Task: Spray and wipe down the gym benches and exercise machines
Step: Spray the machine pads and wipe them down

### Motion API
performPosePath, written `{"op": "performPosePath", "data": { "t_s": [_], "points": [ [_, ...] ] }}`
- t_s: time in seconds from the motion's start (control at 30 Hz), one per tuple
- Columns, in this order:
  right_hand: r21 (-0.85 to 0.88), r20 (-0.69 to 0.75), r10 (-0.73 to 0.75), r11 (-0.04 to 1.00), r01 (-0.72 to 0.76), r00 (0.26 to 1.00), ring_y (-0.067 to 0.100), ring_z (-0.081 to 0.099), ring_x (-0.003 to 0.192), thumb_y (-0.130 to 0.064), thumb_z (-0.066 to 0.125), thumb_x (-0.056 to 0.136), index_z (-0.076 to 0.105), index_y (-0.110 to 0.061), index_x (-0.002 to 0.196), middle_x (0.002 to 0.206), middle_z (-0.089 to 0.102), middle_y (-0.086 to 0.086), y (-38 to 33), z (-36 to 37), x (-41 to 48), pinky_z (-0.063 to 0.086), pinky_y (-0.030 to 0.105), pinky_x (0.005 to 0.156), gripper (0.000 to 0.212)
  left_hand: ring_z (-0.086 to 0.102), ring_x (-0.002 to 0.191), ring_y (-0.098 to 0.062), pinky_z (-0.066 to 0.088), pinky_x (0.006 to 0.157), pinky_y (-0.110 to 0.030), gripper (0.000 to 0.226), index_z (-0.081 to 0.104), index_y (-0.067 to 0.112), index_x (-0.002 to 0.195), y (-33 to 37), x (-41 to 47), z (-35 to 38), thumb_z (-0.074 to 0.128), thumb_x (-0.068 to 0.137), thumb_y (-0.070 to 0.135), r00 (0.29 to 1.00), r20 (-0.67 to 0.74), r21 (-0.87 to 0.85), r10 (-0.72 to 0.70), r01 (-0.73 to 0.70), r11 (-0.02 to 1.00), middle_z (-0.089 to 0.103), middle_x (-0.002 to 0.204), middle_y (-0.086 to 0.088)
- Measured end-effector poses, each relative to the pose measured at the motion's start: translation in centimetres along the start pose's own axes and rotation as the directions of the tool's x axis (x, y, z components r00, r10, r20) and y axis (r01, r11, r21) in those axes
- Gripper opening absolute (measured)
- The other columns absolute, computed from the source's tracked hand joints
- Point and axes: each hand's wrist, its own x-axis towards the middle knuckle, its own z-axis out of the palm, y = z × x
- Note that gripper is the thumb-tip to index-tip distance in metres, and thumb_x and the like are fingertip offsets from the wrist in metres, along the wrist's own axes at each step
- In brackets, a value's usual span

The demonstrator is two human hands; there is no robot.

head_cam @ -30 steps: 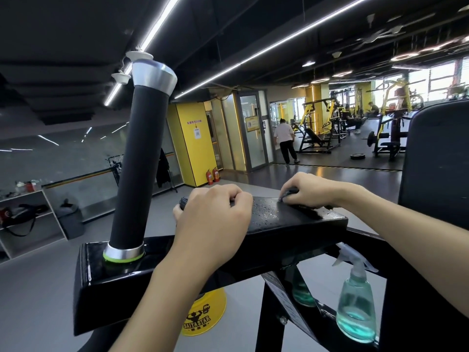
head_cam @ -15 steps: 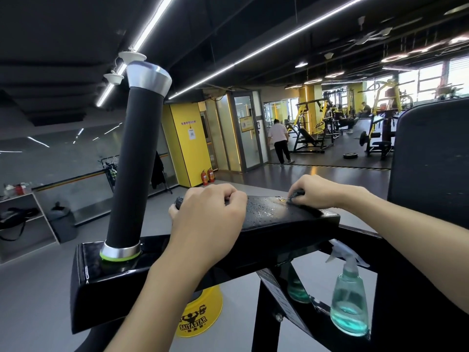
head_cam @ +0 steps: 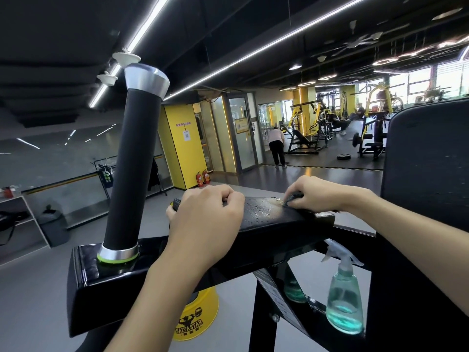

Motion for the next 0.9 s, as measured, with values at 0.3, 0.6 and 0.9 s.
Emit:
{"op": "performPosePath", "data": {
  "t_s": [0.3, 0.6, 0.9],
  "points": [
    [0.019, -0.058, 0.046, 0.999, -0.045, 0.997, 0.016, 0.065, 0.097, -0.020, 0.060, 0.095, 0.075, -0.028, 0.099, 0.106, 0.073, -0.006, 1.2, 0.3, -1.6, 0.049, 0.027, 0.087, 0.017, 0.044, 0.105, -0.015, 0.030, 0.109, -0.060, 0.034, 0.069, 0.029, 0.088, -0.2, 0.1, -0.1, 0.037, 0.099, 0.032, 1.000, -0.005, 0.007, -0.018, 0.018, 1.000, 0.063, 0.099, 0.014],
    [0.043, -0.109, 0.068, 0.997, -0.064, 0.992, 0.015, 0.066, 0.097, -0.018, 0.059, 0.095, 0.074, -0.028, 0.094, 0.096, 0.073, -0.009, 1.9, 0.6, -3.1, 0.046, 0.021, 0.080, 0.018, 0.042, 0.105, -0.015, 0.029, 0.109, -0.059, 0.034, 0.069, 0.028, 0.089, 0.0, -0.1, -0.3, 0.036, 0.099, 0.032, 1.000, 0.001, 0.017, -0.017, 0.017, 1.000, 0.062, 0.099, 0.015],
    [0.052, -0.097, 0.045, 0.998, -0.040, 0.994, 0.016, 0.066, 0.098, -0.022, 0.059, 0.096, 0.075, -0.027, 0.096, 0.098, 0.073, -0.009, 1.0, 0.3, -3.4, 0.048, 0.024, 0.083, 0.016, 0.041, 0.105, -0.012, 0.030, 0.109, -0.058, 0.035, 0.068, 0.032, 0.090, 0.3, -0.3, -0.5, 0.034, 0.099, 0.036, 1.000, 0.003, 0.019, -0.014, 0.014, 1.000, 0.061, 0.101, 0.017]
  ]
}}
